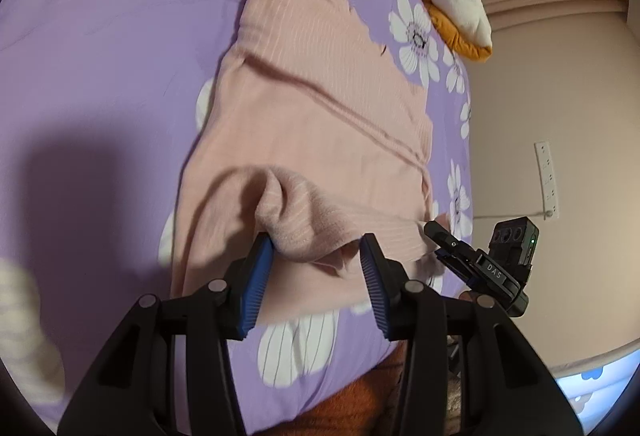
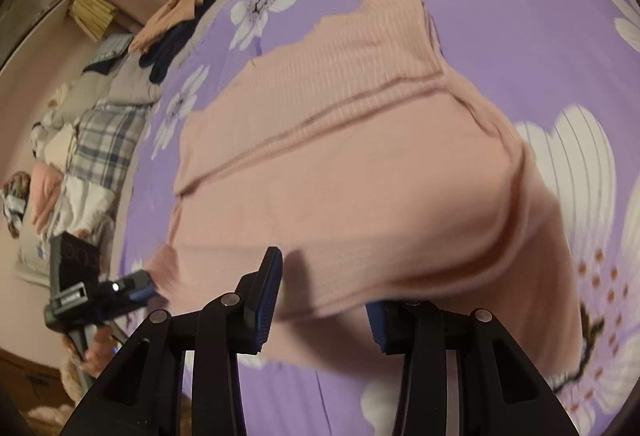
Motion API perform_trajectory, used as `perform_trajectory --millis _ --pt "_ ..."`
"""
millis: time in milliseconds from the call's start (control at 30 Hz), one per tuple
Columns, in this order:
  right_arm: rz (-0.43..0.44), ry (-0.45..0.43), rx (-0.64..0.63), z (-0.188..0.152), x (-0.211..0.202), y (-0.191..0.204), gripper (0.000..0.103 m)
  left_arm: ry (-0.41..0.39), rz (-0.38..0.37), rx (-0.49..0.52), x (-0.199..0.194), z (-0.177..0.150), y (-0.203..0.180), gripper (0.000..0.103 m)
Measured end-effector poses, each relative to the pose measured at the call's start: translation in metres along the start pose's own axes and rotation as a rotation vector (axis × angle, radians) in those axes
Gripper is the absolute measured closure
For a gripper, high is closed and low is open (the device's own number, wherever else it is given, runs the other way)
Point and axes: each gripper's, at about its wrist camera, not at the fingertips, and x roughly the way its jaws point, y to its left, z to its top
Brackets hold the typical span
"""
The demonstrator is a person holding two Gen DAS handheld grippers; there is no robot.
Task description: Fold small clothes
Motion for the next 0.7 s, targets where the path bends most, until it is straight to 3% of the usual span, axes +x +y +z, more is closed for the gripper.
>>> perform_trajectory --millis 333,467,567,700 --pt "-0.056 -0.084 0.017 0.025 -0.007 -0.006 0.061 -0.116 0.05 -0.007 -0.003 0.041 -0.002 0.059" --pt "-0.083 -0.121 0.015 0.027 -0.022 -0.011 0.061 -0.174 0.073 0.007 -0.016 0.045 -0.003 0.047" --pt "-0.148 -0.155 0.01 0.025 -0.035 -0.017 0.06 -0.188 0.11 0.032 -0.02 0.043 -0.001 0.044" --pt "-0.3 -0.178 -0.005 0.018 -0.045 -0.028 0.053 -0.201 0.184 0.105 -0.017 0.037 -0.004 0.044"
